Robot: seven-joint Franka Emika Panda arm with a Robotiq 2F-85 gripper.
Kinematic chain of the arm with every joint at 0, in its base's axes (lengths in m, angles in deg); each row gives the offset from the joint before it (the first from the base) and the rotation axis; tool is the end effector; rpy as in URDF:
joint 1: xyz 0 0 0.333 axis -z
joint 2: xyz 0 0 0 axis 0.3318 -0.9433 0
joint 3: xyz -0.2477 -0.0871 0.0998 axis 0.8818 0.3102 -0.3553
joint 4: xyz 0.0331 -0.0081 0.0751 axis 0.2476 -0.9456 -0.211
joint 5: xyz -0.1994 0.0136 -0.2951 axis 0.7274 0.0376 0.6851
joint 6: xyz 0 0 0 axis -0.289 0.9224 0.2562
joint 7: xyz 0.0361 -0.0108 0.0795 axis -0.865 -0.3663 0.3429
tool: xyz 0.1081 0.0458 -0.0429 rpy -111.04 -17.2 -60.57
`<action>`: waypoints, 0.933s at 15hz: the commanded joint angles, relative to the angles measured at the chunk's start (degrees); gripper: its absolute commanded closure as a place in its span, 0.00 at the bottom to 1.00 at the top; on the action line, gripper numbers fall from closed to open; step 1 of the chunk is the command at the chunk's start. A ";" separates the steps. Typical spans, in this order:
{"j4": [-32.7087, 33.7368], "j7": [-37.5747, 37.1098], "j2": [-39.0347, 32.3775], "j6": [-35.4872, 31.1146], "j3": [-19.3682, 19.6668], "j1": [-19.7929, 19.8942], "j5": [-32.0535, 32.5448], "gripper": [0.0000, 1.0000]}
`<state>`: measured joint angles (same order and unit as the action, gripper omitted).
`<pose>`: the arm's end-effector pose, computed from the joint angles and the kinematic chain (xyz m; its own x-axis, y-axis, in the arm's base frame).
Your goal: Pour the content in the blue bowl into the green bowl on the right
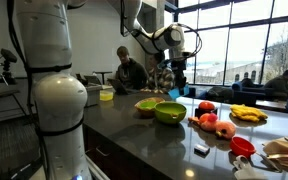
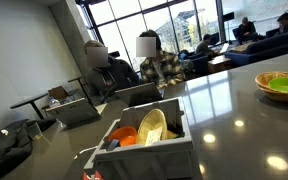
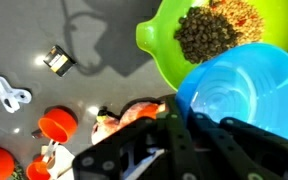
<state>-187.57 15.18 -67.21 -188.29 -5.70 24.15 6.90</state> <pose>0.4950 -0.1176 0.3958 0.6775 -0.7239 0.1302 -0.7353 -0.6712 0.0941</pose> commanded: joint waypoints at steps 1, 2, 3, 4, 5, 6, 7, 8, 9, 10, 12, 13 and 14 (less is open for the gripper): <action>-6.94 5.10 7.10 -4.54 0.30 1.47 -5.80 0.99; -8.52 6.16 8.17 -5.10 0.61 1.92 -7.70 0.99; -10.15 7.22 9.22 -5.50 0.92 2.47 -9.43 0.99; -12.05 8.23 10.32 -6.11 1.39 3.20 -11.20 0.99; -13.65 8.98 11.05 -6.72 1.80 3.92 -12.52 0.99; -15.36 9.89 12.05 -6.94 2.33 4.77 -13.74 0.99; -16.81 10.59 12.52 -7.48 2.80 5.62 -14.64 0.99; -18.36 11.47 13.12 -7.86 3.37 6.50 -15.57 0.99; -19.60 12.21 13.46 -7.98 3.88 7.37 -16.18 0.99; -20.71 12.95 13.59 -8.16 4.33 8.20 -16.55 0.99; -22.21 14.31 13.42 -8.22 5.03 9.59 -16.81 0.99; -22.65 15.16 13.09 -8.28 5.32 10.11 -16.74 0.99; -22.92 15.73 12.73 -8.36 5.52 10.52 -16.57 0.99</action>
<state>-208.15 28.27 -55.76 -195.56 -0.70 33.31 -8.45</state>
